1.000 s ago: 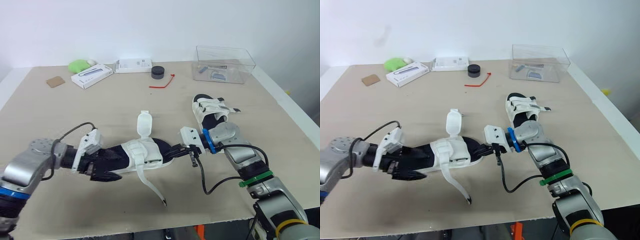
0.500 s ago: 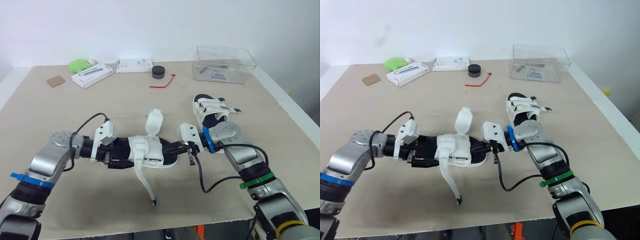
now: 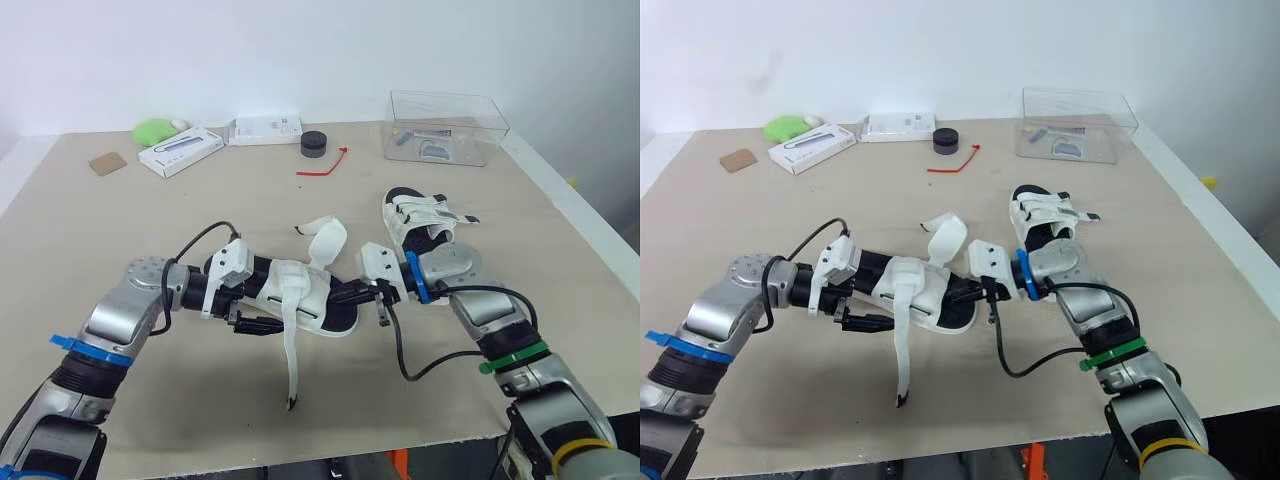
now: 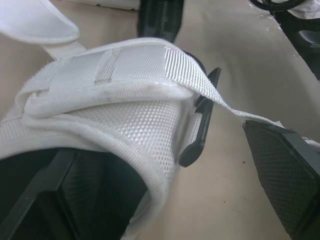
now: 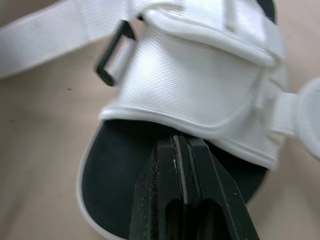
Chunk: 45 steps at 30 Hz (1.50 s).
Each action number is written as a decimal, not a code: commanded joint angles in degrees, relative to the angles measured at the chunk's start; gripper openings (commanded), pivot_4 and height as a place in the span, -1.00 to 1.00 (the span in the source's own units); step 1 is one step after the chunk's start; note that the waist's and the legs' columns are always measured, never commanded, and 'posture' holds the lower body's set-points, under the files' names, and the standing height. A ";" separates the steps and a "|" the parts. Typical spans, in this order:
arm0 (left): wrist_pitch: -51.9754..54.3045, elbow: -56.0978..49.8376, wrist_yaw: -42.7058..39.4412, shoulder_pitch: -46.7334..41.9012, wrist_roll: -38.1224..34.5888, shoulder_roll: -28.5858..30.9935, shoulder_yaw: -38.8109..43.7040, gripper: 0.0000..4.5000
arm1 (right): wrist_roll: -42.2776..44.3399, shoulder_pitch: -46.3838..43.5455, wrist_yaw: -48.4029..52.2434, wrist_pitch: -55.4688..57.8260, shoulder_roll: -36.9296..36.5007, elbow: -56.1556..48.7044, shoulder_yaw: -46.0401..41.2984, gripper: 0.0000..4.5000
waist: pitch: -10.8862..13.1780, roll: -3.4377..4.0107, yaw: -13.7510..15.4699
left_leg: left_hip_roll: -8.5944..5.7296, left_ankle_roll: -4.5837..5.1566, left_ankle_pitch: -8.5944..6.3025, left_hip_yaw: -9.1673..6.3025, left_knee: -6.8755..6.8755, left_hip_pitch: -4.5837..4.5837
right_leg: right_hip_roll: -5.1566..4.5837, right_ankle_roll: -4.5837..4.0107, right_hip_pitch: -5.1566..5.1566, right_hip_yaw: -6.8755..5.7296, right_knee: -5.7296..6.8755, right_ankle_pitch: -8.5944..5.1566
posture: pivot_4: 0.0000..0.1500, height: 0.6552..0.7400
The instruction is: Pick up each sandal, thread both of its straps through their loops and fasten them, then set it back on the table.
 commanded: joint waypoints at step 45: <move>-1.43 -5.90 2.28 1.74 2.28 0.38 -0.10 0.96 | -0.09 1.86 -3.72 1.84 0.90 -2.02 -2.80 -1.00 | 0.00 0.00 0.00 | 0.01 0.01 -0.01 0.00 -0.01 0.01 | -0.01 0.01 0.00 0.01 0.00 -0.02 | 1.00 1.00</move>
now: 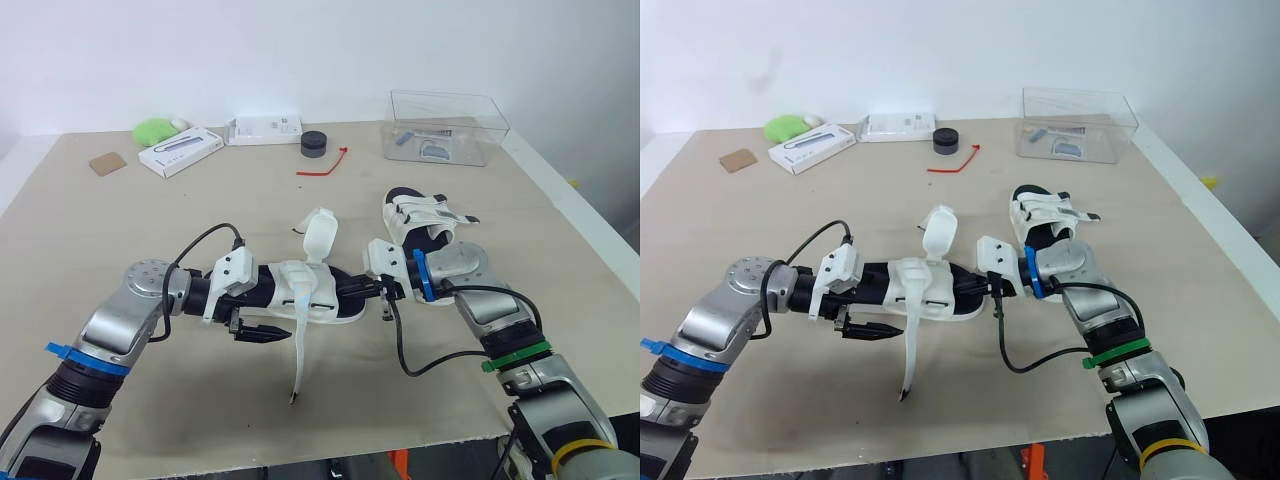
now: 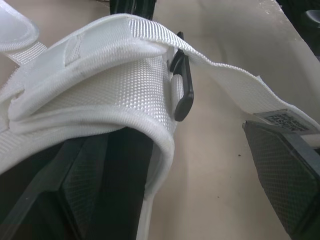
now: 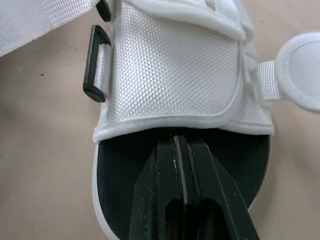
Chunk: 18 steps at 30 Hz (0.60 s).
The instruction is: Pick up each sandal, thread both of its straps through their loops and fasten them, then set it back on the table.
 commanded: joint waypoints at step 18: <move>-0.60 -0.92 -0.89 -0.39 0.84 6.64 2.46 0.96 | -2.90 0.44 -1.15 -5.93 -0.46 2.41 0.59 -1.00 | -0.01 -0.02 0.01 | -0.01 0.00 0.00 0.01 0.00 0.09 | -0.01 0.00 0.07 0.01 0.00 0.00 | 1.00 1.00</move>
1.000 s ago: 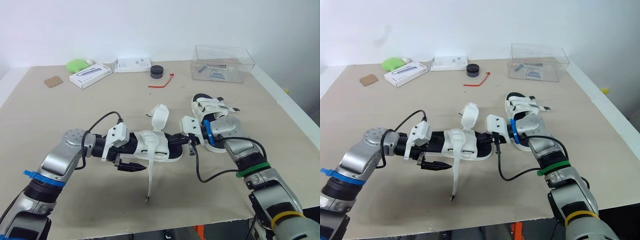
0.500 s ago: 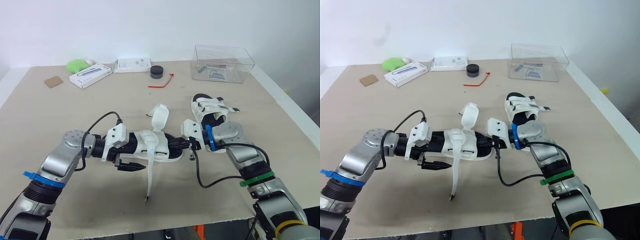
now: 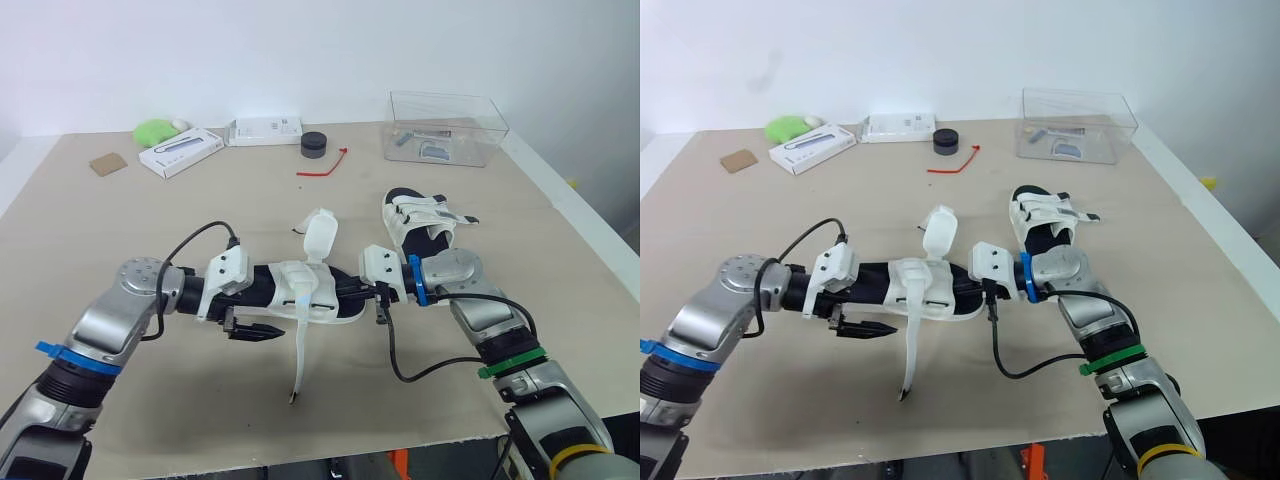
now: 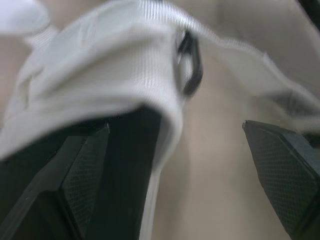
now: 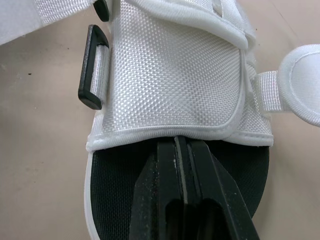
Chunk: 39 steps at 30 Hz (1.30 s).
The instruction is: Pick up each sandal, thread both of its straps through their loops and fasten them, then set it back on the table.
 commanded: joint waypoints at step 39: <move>24.45 -16.47 14.25 6.00 -15.97 -3.92 -1.09 0.96 | -1.91 -4.39 1.38 -3.56 1.01 5.99 0.35 -1.00 | -0.06 -0.03 -0.08 | -0.02 0.02 0.00 0.04 0.01 0.12 | 0.03 0.03 0.06 0.12 0.04 0.02 | 1.00 1.00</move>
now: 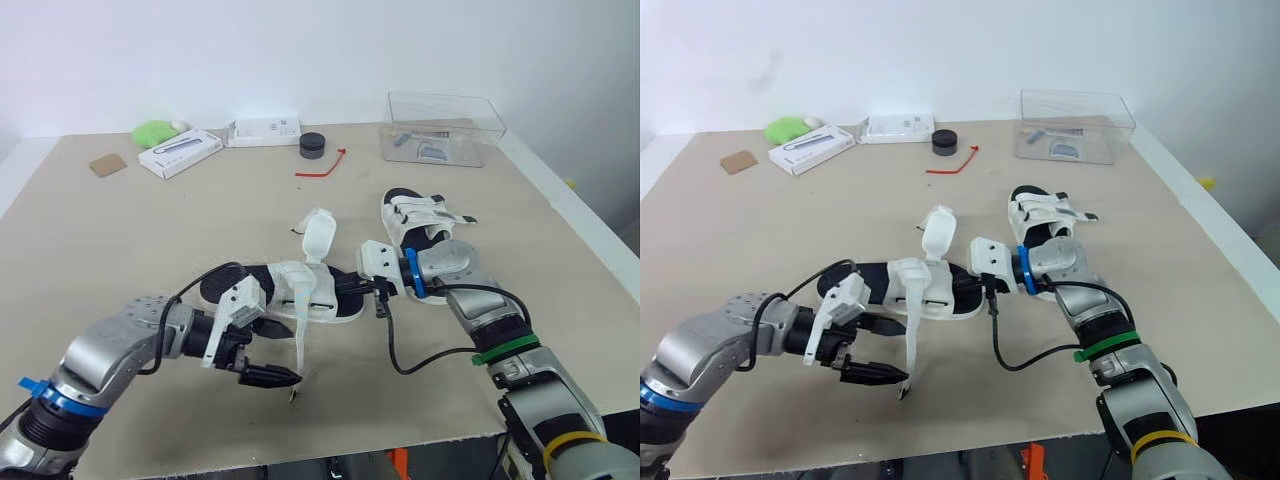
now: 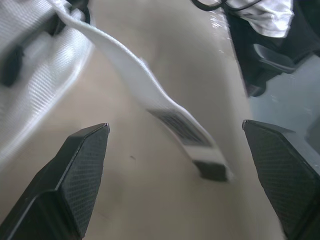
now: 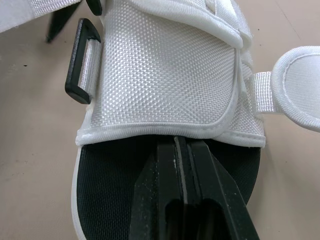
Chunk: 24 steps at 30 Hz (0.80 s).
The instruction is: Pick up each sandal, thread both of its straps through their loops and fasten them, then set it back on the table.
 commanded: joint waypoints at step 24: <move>14.73 5.59 -4.07 -6.34 -15.70 -1.09 8.63 -0.99 | -1.02 -0.92 0.24 -0.39 -0.75 0.43 -0.43 -1.00 | 0.00 0.00 0.00 | 0.00 0.00 0.00 0.00 0.00 -0.01 | 0.00 0.02 -0.02 0.00 0.00 0.01 | 1.00 1.00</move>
